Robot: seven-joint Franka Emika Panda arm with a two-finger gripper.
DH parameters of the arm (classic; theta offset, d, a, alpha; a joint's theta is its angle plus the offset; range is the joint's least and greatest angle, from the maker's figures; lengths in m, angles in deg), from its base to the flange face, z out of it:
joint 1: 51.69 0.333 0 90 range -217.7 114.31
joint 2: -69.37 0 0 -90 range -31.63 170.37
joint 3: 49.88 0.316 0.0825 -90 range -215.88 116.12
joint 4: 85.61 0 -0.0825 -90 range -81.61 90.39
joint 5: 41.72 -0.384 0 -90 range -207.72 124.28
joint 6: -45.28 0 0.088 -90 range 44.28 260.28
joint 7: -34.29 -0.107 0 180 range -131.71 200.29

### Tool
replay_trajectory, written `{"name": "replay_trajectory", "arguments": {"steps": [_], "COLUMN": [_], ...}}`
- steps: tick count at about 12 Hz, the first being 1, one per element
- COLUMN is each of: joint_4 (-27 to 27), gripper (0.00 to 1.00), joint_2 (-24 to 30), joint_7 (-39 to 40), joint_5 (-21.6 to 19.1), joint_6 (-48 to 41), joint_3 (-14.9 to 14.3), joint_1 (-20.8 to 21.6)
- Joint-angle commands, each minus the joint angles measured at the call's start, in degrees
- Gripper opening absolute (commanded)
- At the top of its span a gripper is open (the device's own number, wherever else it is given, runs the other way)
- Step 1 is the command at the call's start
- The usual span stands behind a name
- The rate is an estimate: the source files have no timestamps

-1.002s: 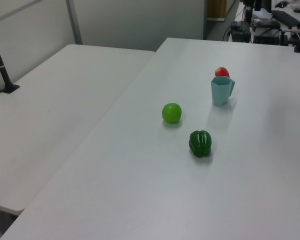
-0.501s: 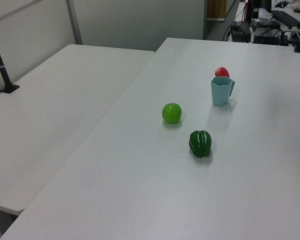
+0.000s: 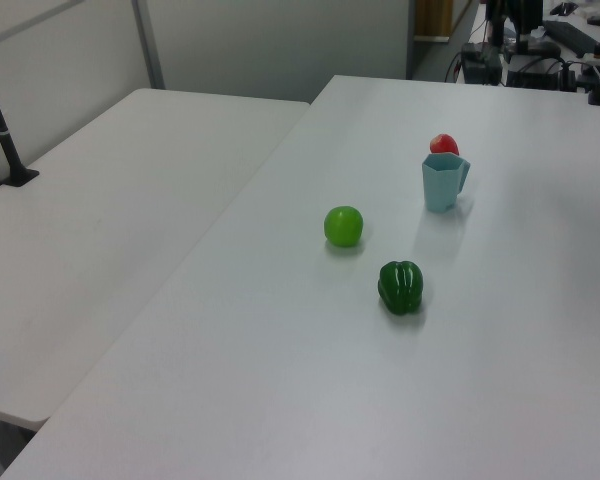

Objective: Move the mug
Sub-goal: 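Move the open gripper over the light-blue hexagonal mug's rim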

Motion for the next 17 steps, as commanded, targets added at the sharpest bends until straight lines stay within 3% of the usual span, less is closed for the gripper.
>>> {"name": "replay_trajectory", "arguments": {"steps": [1, 3, 11, 14, 17], "joint_4": [0.85, 3.56, 11.13, 15.95, 22.02], "gripper": [1.00, 0.99, 0.90, 0.90, 0.90], "joint_2": [-2.86, -3.83, -6.65, -5.60, -0.25], "joint_7": [5.53, 3.87, 4.12, 3.86, 3.86], "joint_5": [-0.83, -2.58, -0.30, -0.39, -0.39], "joint_6": [2.29, 7.27, 17.83, 23.89, 24.35], "joint_3": [0.26, 0.34, 0.26, 0.26, 0.26], "joint_1": [1.12, 2.87, 6.66, 6.57, 6.05]}}
